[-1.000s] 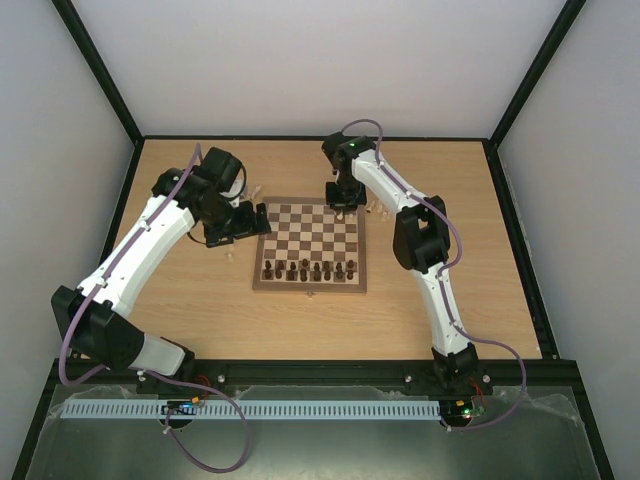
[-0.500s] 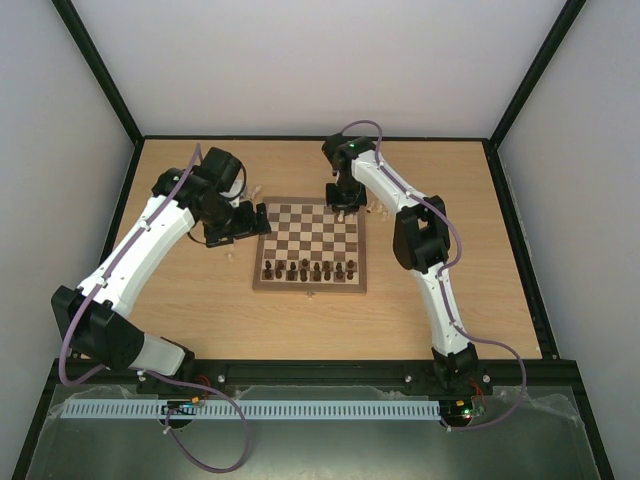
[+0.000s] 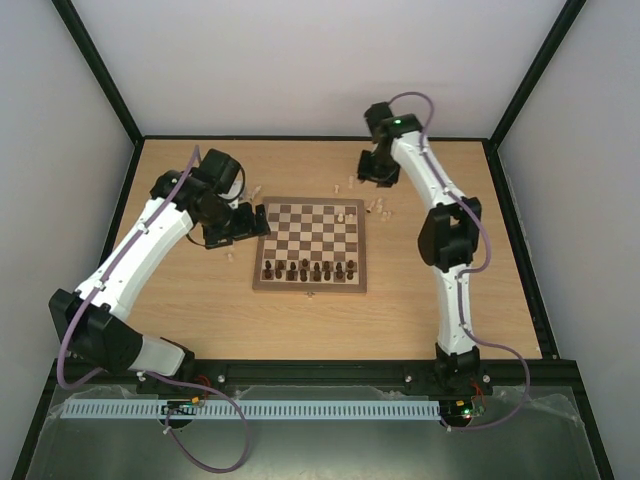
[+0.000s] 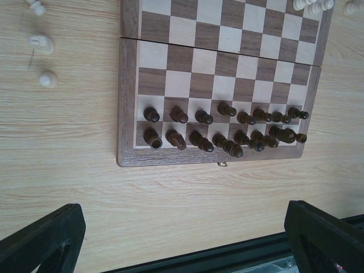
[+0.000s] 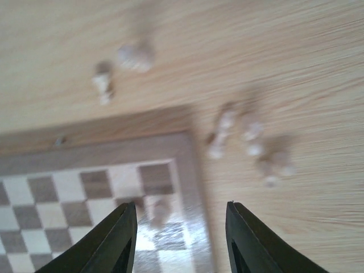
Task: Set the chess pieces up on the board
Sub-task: Pick up the chess piece at the center of the board.
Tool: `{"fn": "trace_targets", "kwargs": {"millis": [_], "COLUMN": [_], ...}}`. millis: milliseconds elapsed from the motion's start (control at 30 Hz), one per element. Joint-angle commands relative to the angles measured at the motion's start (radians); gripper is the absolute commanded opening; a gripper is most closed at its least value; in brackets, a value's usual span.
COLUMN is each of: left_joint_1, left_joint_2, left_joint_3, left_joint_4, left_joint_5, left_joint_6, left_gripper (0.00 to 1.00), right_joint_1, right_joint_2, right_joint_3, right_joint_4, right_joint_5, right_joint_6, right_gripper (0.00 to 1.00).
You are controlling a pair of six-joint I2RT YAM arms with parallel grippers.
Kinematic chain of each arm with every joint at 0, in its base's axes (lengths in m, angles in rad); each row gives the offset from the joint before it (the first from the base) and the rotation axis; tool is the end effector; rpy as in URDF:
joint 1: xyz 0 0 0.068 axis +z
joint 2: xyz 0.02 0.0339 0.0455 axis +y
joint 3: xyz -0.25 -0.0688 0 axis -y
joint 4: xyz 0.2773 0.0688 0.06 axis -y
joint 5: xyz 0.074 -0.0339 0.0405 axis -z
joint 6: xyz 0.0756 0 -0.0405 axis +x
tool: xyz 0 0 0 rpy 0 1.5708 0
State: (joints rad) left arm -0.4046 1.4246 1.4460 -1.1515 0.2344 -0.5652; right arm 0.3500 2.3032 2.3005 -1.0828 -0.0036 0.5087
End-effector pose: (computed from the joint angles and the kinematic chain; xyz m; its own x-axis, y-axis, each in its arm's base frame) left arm 0.2895 -0.1431 0.2933 -0.9560 -0.1573 -0.2477 -0.0450 0.9128 -0.4059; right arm 0.5019 0.1835 0.2263 -0.8935 0.1923 -0.4059 0.1038 0.9676 0.2300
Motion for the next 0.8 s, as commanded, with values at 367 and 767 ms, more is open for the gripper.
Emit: {"fn": "trace_targets", "kwargs": {"millis": [367,767], "left_joint_1": [0.006,0.006], "left_joint_2": [-0.029,-0.032], "left_joint_3": [-0.014,-0.025], "left_joint_4": [-0.013,-0.009], "left_joint_5": [-0.003,-0.002], "left_joint_6": [0.0,-0.001], "left_gripper": [0.99,0.99], "right_joint_1": [-0.159,-0.159], "right_joint_2": [0.016,0.0], "right_joint_3": [-0.061,-0.223], "right_joint_4": [-0.099,-0.049], "right_joint_5": [0.074,0.075], "right_joint_6": [0.033,0.03], "right_gripper": [0.43,0.4]}}
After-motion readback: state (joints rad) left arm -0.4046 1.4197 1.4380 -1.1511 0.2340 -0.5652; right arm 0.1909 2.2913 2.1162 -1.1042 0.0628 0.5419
